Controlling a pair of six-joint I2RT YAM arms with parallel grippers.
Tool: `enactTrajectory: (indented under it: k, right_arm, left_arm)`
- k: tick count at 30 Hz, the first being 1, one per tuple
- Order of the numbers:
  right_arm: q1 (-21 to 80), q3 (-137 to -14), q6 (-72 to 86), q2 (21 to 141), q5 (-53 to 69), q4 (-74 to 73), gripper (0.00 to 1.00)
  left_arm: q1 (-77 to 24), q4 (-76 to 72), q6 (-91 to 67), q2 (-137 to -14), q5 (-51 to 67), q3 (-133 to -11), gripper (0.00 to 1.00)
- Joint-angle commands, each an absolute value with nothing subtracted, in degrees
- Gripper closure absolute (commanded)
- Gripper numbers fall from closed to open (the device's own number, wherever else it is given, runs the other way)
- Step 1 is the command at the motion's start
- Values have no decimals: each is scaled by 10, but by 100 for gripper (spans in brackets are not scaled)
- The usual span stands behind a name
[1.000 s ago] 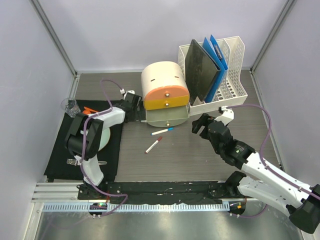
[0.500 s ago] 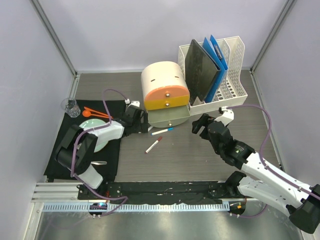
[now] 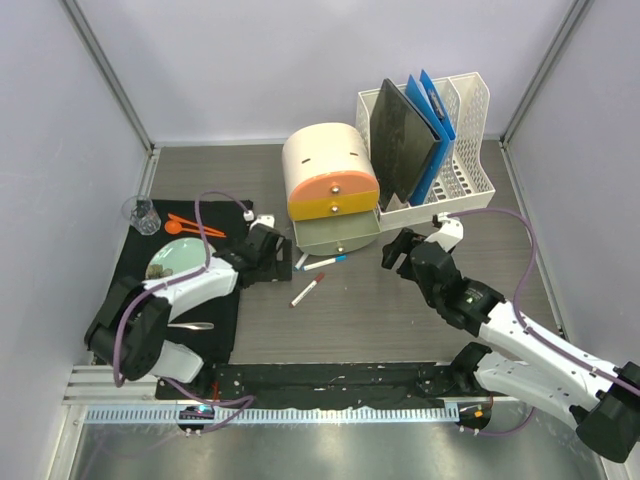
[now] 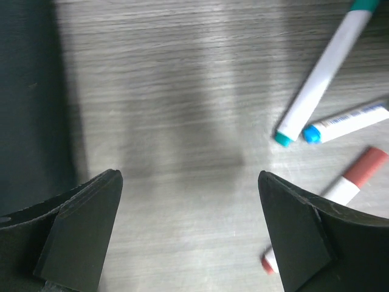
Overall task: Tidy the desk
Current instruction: Pick up the stationery from the center of the board.
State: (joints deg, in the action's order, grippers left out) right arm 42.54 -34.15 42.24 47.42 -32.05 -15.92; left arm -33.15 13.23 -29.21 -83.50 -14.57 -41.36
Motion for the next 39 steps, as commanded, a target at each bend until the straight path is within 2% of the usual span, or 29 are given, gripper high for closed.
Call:
enactTrajectory:
  k: [1,6,11,21,30,39]
  right_arm:
    - [427,-351,425,479,-327,-146,18]
    - [427,-344,432,483,-323,-135,18]
    - [426,-338,434,479,-323,-136,18]
    - [427,-328,432,468,-328,-139,18]
    - [427,-322,433,468,-334,-140,18]
    - [427,-327,432,477,-335,-141,18]
  left_arm:
    - [-333,115,-283,-749,-132,-389,0]
    - [-333,3,-250,-704,-20,-345,0]
    - [-334,-71,-222,-760,11,-357,0]
    - [-334,-173,-222,-825,-39,-348,5]
    - [-334,-204,-207,-869,-54,-352,19]
    - [-334,-248,-206,-900,-62,-340,22]
